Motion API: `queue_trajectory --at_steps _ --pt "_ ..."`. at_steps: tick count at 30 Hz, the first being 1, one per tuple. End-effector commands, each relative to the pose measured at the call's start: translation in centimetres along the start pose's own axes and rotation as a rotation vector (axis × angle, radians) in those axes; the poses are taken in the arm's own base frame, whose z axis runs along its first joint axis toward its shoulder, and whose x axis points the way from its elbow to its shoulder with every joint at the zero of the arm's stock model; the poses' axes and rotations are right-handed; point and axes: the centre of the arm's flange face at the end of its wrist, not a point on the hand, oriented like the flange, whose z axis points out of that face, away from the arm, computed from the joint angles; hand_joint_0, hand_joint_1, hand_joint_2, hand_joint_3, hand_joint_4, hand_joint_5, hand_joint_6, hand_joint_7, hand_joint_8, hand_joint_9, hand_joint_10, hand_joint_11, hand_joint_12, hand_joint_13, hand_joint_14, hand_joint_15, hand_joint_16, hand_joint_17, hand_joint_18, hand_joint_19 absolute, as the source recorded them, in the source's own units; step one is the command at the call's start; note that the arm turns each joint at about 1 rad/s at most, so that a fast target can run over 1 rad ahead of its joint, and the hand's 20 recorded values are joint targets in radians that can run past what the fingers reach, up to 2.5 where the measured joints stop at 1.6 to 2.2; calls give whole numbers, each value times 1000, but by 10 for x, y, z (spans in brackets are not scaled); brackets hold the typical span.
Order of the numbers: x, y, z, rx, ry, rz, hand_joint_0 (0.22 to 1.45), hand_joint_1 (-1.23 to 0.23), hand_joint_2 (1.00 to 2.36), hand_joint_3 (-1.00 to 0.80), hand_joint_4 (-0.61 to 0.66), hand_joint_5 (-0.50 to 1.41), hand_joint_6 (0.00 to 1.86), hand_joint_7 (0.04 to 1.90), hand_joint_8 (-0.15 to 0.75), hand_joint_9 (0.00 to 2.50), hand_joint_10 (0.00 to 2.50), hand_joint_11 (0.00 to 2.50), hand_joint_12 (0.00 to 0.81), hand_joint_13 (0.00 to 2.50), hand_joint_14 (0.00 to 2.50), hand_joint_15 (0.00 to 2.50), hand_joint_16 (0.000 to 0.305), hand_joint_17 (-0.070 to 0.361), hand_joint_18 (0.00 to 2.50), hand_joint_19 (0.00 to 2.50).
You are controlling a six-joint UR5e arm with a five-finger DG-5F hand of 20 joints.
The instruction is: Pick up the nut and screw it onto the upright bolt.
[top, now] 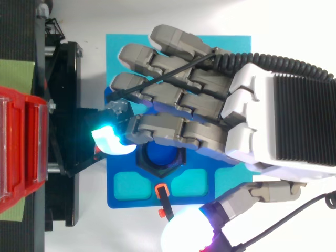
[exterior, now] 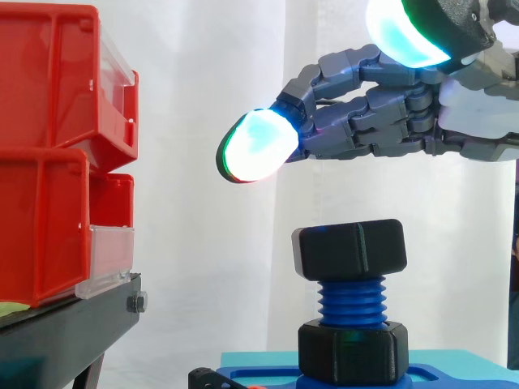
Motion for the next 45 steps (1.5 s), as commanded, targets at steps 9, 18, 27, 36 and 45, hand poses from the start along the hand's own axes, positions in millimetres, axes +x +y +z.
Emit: queue_trajectory --at_steps 9,18,27,36,45 --pt "-2 5 3 -13 -27 -8 464 -174 1000 -500 193 -195 502 735 272 314 0 0 378 258 0 0 48 108 60 0" --pt "-1 6 3 -25 -23 -12 473 -121 1000 -500 196 -191 502 754 273 322 0 0 379 242 0 0 48 107 36 0" --pt "15 1 3 -29 1 -19 475 -108 1000 -500 196 -189 502 760 275 329 0 0 378 248 0 0 48 108 40 0" --pt "12 1 15 -33 30 5 478 -113 1000 -500 197 -189 502 760 275 332 0 0 377 261 0 0 48 107 56 0" --pt "9 -3 13 -19 118 -19 478 -118 1000 -500 199 -188 502 766 276 335 0 0 375 271 0 0 47 107 64 0"
